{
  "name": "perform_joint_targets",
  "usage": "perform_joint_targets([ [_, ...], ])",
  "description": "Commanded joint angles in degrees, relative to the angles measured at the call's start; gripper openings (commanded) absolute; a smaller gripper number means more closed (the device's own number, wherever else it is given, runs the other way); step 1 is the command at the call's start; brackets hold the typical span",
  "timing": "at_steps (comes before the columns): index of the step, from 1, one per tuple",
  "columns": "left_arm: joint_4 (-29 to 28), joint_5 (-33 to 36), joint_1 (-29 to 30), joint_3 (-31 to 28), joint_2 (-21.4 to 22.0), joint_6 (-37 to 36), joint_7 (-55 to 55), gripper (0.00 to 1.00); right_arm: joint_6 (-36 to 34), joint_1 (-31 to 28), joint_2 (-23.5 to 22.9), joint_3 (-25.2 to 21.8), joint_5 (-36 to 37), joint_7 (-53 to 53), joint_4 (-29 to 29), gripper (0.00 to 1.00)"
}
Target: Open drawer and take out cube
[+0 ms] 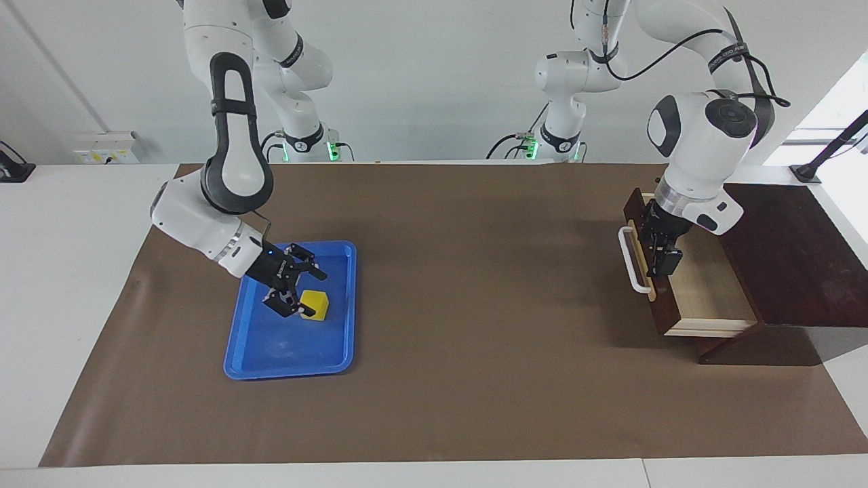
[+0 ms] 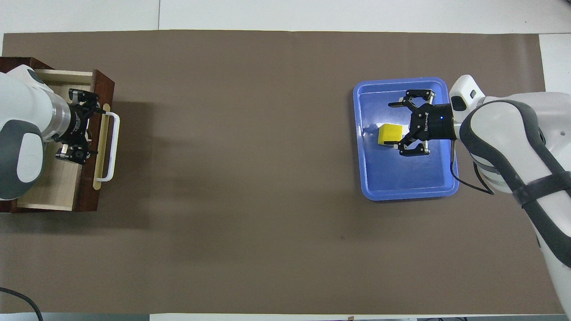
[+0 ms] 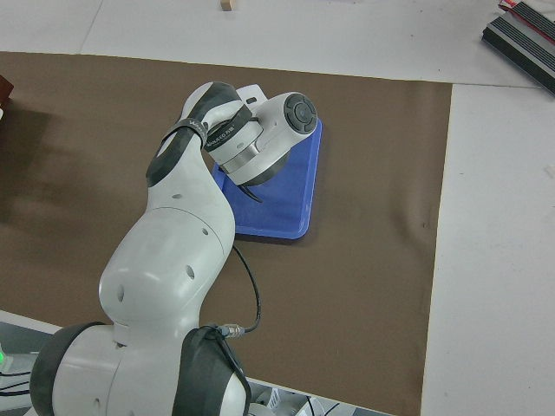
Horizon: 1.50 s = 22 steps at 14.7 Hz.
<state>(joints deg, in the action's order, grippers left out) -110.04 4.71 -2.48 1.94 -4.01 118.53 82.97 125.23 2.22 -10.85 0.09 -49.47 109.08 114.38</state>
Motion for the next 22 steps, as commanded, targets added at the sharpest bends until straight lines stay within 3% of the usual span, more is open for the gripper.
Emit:
perform_joint_targets([
  [1, 0.1, 5.9, 5.6, -0.4, -0.5, 1.9, -4.0, 1.0, -4.7, 0.0, 5.6, 0.4, 6.0, -13.4, 0.7, 1.0],
  [5, -0.1, 6.0, 11.8, -0.4, -0.5, 3.2, -9.1, 1.0, -10.5, 0.1, 9.7, 0.9, 14.4, -29.5, -2.2, 1.0],
  [8, 0.0, 6.0, 12.8, -0.3, -0.5, 3.6, -9.1, 1.0, -14.1, 2.3, 12.9, 1.4, 20.5, -42.7, -4.2, 1.0],
  [12, 4.7, 5.6, 7.9, 0.3, 0.5, -6.9, -11.9, 1.0, -18.2, 4.8, 17.9, 1.6, 29.2, -62.3, -5.0, 1.0],
  [14, 5.8, 3.6, 6.1, 1.0, 2.0, -11.6, -19.9, 1.0, -21.2, 4.8, 18.0, 1.6, 32.3, -66.1, -7.2, 1.0],
  [17, 6.2, -1.5, 3.3, 1.1, 4.5, -17.1, -34.0, 1.0, -20.6, 3.0, 17.4, 1.4, 35.8, -66.3, -8.5, 1.0],
  [19, 9.0, -1.6, 0.8, 1.2, 4.5, -22.6, -45.5, 1.0, -20.6, 0.9, 17.2, 1.5, 35.8, -67.5, -9.3, 1.0],
  [22, 12.2, -2.3, 1.2, 1.5, 3.9, -26.8, -53.9, 1.0, -22.5, -1.3, 16.9, 1.5, 36.1, -74.7, -10.0, 1.0],
])
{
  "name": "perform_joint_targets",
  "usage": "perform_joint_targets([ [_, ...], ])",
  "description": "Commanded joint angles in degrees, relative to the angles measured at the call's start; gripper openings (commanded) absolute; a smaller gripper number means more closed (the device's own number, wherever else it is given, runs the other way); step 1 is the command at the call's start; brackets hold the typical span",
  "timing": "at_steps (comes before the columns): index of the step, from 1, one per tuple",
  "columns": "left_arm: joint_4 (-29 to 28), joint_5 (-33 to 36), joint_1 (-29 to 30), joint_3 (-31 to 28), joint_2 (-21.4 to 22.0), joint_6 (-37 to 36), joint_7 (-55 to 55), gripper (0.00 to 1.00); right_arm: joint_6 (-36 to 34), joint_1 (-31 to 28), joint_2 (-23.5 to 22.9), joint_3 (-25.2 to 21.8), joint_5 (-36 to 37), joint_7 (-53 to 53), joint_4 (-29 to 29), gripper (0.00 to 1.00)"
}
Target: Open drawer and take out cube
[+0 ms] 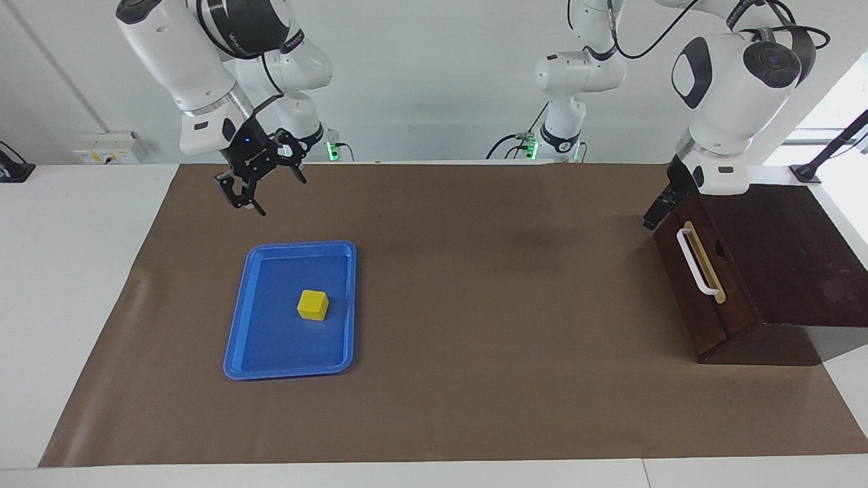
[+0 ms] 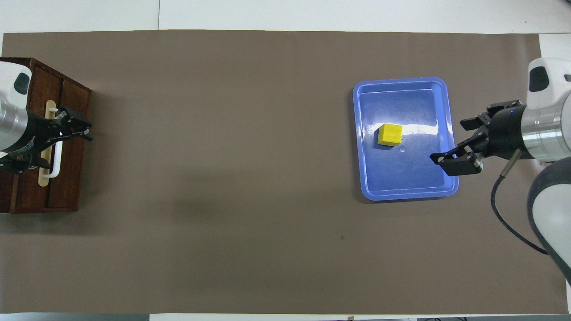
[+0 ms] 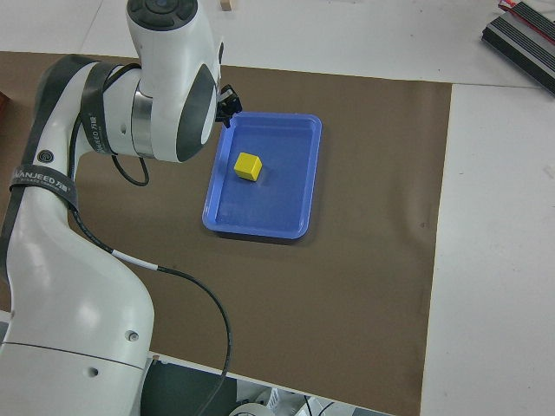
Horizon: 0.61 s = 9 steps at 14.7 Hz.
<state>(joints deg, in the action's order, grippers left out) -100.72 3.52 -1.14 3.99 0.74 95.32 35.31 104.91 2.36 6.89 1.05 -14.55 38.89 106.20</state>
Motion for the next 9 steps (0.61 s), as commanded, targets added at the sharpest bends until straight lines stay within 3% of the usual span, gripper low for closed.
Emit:
perform_joint_targets([
  [1, 3.0, -1.4, -0.1, -0.7, -0.9, -4.2, -9.3, 1.0, -2.7, -1.7, -0.8, 0.5, 1.7, -6.3, -1.8, 1.0],
  [3, 3.5, -2.0, 0.1, -1.0, -1.9, -5.2, -12.1, 1.0, -5.3, -2.0, -0.9, 0.5, 4.5, -13.4, -3.1, 1.0],
  [6, 8.7, -2.2, -0.1, -1.1, -5.8, -10.0, -15.4, 1.0, -14.1, -2.1, -2.2, 0.5, 5.7, -26.4, -8.0, 1.0],
  [9, 8.0, -2.3, -0.6, -1.0, -3.8, -10.1, -16.7, 1.0, -19.6, -2.7, -2.6, 0.6, 10.1, -33.1, -11.3, 1.0],
])
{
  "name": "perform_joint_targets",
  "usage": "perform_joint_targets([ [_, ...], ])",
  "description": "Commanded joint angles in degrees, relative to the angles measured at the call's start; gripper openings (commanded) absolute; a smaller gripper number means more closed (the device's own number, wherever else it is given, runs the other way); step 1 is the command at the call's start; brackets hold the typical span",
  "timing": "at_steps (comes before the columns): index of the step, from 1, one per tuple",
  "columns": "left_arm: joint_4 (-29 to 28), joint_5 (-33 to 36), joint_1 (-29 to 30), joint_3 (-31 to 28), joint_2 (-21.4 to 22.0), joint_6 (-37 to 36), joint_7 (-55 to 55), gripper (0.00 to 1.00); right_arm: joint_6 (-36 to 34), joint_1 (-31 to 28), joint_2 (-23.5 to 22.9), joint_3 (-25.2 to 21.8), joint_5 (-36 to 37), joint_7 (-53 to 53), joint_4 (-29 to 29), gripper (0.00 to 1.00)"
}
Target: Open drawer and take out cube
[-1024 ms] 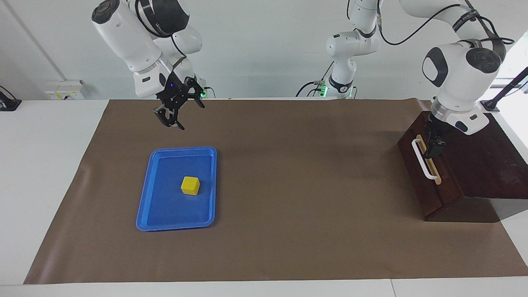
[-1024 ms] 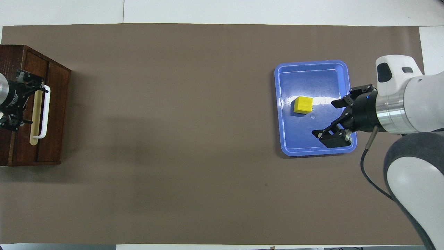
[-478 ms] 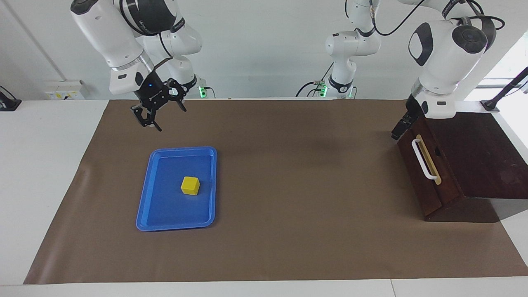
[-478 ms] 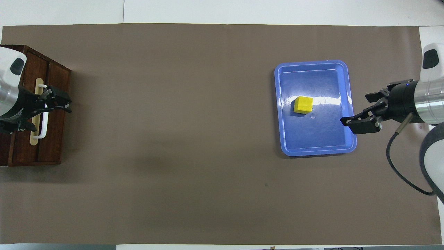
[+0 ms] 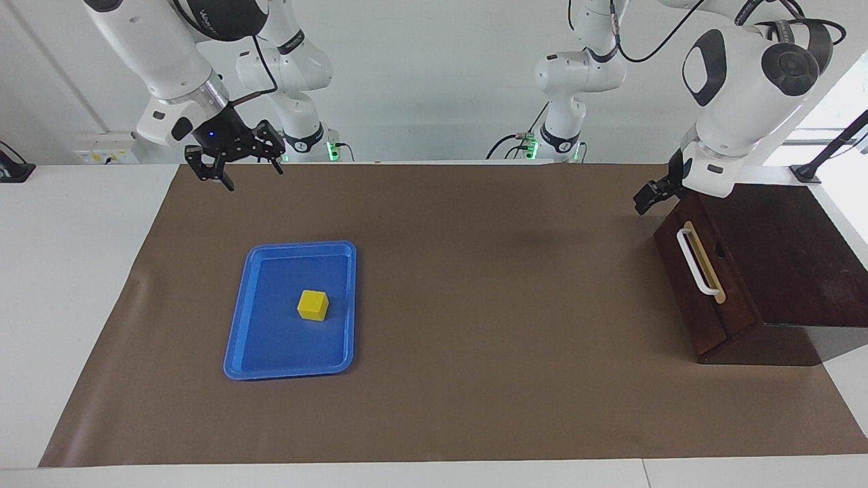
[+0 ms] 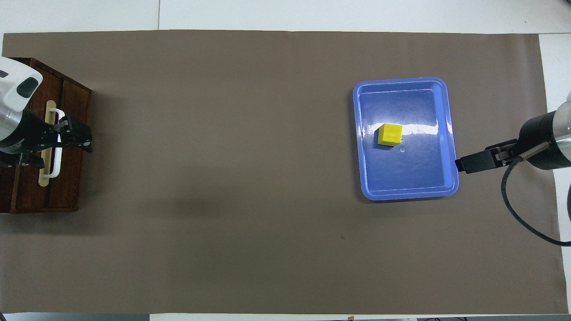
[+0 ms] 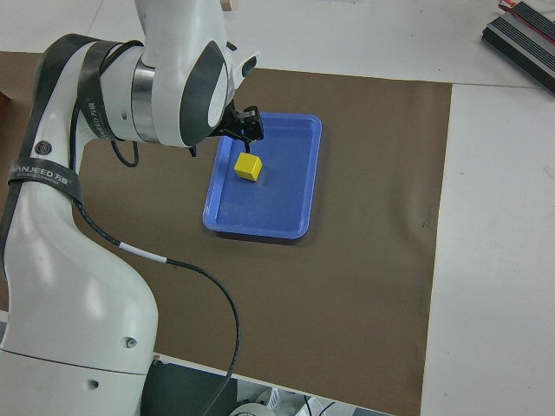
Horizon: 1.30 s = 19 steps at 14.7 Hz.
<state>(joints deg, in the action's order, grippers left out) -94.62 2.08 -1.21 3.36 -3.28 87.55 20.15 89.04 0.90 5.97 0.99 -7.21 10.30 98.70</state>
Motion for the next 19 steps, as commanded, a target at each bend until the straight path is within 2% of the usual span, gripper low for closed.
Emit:
perform_joint_targets([
  [1, 0.8, -0.9, -0.5, -0.3, 1.4, -2.6, -1.9, 1.0, -5.1, -1.6, -1.6, 0.6, 3.5, -7.1, -4.2, 1.0],
  [4, -1.4, -1.0, -1.3, 0.0, 3.1, -4.4, -4.7, 1.0, -6.3, -3.4, -1.3, 0.7, 7.7, -10.6, -4.1, 1.0],
  [8, -0.8, -1.0, -0.6, -0.1, 3.2, -4.9, -11.8, 1.0, -5.3, -4.1, -1.0, 0.6, 7.9, -6.4, -2.4, 1.0],
  [19, 0.5, -1.0, -0.1, -0.3, 3.4, -4.8, -10.2, 1.0, -4.0, -6.2, -2.5, 0.6, 8.0, -6.1, -2.6, 1.0],
])
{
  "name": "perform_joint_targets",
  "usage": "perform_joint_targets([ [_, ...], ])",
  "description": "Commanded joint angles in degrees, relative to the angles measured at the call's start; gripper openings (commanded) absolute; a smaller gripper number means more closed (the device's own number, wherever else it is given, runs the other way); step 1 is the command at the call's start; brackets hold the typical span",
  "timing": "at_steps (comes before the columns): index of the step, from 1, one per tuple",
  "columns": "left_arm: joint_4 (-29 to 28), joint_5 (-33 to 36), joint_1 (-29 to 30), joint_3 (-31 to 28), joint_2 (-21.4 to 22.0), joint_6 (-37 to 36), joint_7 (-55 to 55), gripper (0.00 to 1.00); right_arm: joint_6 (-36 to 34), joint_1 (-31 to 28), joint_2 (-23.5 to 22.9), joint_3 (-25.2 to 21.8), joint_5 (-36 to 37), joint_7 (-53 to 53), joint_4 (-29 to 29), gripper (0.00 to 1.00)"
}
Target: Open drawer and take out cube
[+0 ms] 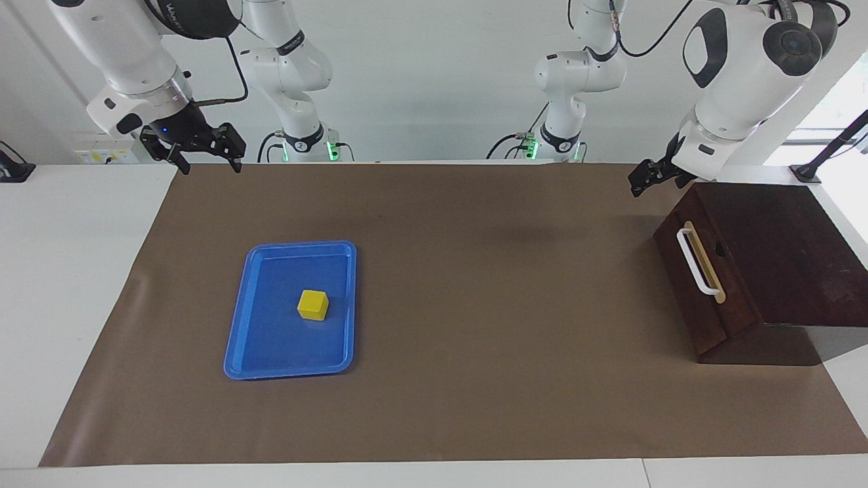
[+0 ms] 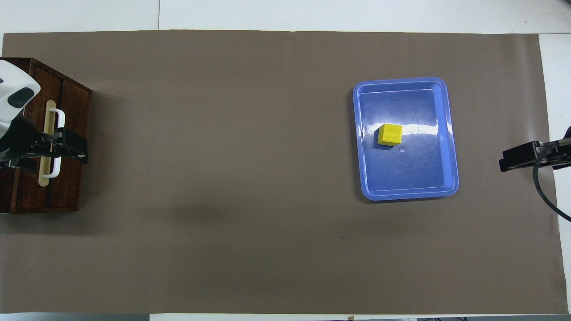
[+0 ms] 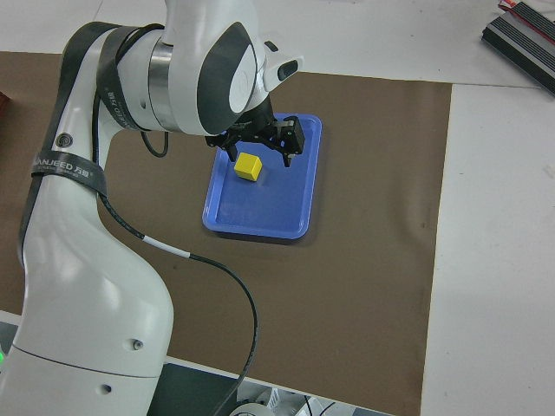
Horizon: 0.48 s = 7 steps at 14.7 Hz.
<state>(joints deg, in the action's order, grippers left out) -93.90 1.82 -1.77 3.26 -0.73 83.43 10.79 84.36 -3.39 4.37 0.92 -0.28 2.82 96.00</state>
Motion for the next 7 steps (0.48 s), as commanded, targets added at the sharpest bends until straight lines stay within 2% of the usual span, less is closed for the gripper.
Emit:
perform_joint_targets([
  [1, -0.2, -0.9, 0.5, -0.4, 0.9, -0.6, -0.8, 1.0, 0.5, -2.0, -1.1, 0.7, 1.1, 1.4, 0.0, 1.0],
  [4, -0.3, -0.9, 0.5, -0.4, 1.0, -0.3, -0.8, 1.0, 1.3, -1.7, -1.5, 0.8, 3.8, 1.2, -1.1, 1.0],
  [7, -0.1, -0.8, 0.0, -0.4, 1.3, -0.3, -0.3, 1.0, 2.4, -1.3, -2.4, 0.8, 3.5, 0.4, -3.0, 1.0],
])
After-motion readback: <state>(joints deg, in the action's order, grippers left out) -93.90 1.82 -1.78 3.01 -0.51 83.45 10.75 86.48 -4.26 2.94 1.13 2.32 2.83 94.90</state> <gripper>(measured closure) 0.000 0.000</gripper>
